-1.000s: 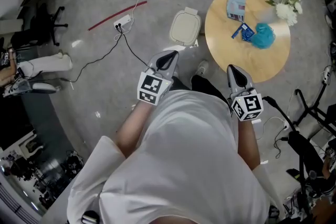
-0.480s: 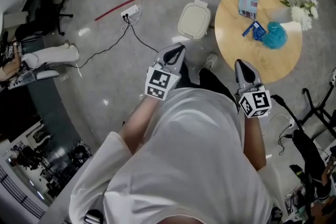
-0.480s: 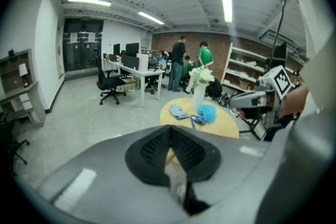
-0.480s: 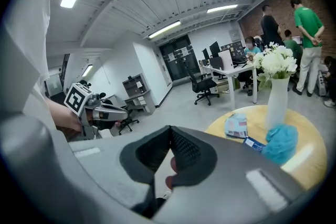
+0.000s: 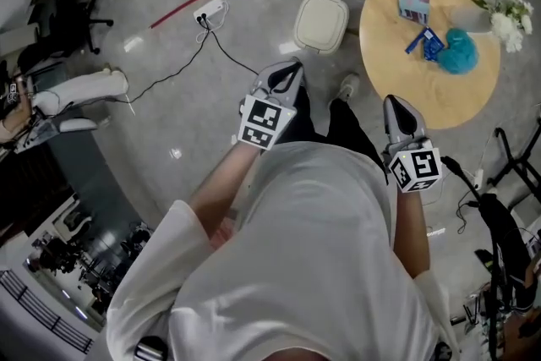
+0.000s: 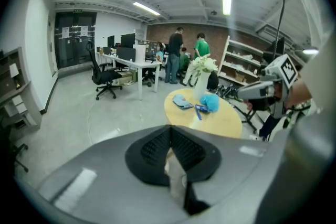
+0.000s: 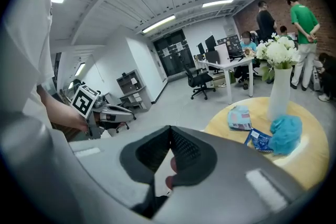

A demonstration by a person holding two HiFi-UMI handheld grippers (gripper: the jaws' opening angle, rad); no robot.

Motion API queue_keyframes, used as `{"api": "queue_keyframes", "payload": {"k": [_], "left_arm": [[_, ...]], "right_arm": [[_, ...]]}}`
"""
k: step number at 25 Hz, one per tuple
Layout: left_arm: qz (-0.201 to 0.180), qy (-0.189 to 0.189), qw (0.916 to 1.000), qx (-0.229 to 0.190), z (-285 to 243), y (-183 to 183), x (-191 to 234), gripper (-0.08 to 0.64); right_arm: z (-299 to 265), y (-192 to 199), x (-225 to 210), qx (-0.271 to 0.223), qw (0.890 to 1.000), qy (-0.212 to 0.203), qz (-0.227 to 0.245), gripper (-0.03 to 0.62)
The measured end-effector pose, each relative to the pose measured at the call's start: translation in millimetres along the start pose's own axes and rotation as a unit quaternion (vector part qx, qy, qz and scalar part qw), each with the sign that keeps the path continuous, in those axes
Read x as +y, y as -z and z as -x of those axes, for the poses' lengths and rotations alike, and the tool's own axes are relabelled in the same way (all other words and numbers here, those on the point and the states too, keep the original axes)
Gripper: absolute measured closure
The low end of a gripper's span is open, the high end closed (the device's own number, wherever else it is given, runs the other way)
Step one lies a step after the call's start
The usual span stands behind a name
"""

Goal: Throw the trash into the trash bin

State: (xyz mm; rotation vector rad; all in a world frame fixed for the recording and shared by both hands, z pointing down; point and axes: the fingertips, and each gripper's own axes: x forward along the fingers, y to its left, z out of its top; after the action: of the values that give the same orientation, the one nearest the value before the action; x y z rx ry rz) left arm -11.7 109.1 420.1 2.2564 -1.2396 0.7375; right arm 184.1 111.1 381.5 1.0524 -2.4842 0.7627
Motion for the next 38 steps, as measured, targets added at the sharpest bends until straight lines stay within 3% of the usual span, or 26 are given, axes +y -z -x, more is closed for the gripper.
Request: {"api": "queue_keyframes", "payload": {"k": [15, 38], "left_arm": [[-0.006, 0.045, 0.9984, 0.033, -39.7, 40.9, 16.1, 0.555], [0.012, 0.045, 0.9965, 0.07, -99.9, 119.5, 31.8, 0.555]], "right_arm": [[-47.3, 33.0, -1.6, 0.034, 0.999, 0.019, -0.014, 0.592], [-88.3, 101.8, -9.0, 0.072, 0.997, 0.021, -0.026, 0.592]]}}
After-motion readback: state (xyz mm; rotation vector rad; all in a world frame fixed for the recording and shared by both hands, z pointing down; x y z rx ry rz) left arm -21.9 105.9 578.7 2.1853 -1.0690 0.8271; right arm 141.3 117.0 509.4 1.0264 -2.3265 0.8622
